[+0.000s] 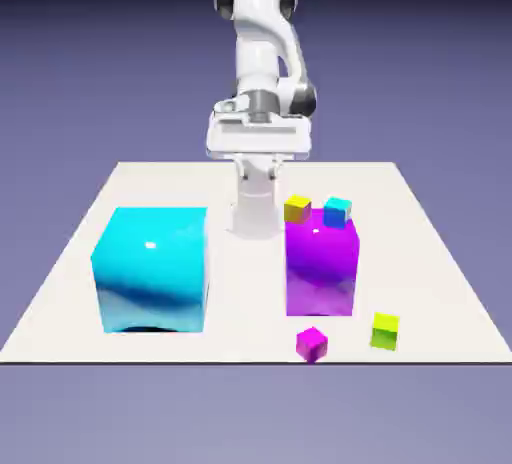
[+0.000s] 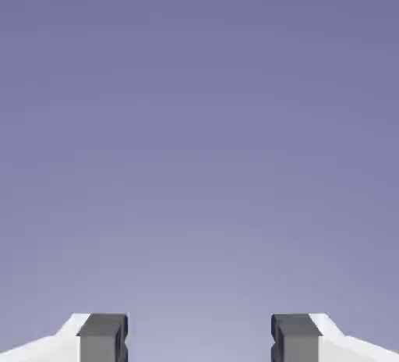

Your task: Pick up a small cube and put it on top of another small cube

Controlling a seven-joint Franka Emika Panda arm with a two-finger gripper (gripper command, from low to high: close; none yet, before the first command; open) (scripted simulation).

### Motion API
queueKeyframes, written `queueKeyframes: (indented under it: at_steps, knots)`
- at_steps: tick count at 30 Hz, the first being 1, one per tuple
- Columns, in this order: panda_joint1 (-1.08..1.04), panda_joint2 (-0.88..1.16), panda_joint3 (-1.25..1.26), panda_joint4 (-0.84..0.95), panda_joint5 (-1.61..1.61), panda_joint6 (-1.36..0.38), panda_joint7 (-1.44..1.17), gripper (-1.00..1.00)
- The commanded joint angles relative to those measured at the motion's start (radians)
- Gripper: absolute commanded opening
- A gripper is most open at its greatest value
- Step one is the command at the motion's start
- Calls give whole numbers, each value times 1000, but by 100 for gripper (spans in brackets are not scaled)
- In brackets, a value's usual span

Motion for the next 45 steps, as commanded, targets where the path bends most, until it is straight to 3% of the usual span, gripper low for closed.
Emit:
queueKeyframes:
  at_steps: [1,28,33,34,45]
  knots:
    - [17,36,2,27,-8,-24,-17,0]
    - [475,1012,58,763,-212,-679,-468,0]
    - [479,1145,34,761,-242,-545,-446,0]
    - [479,1145,34,761,-242,-545,-446,-100]
    - [404,782,109,671,-133,-824,-358,-100]
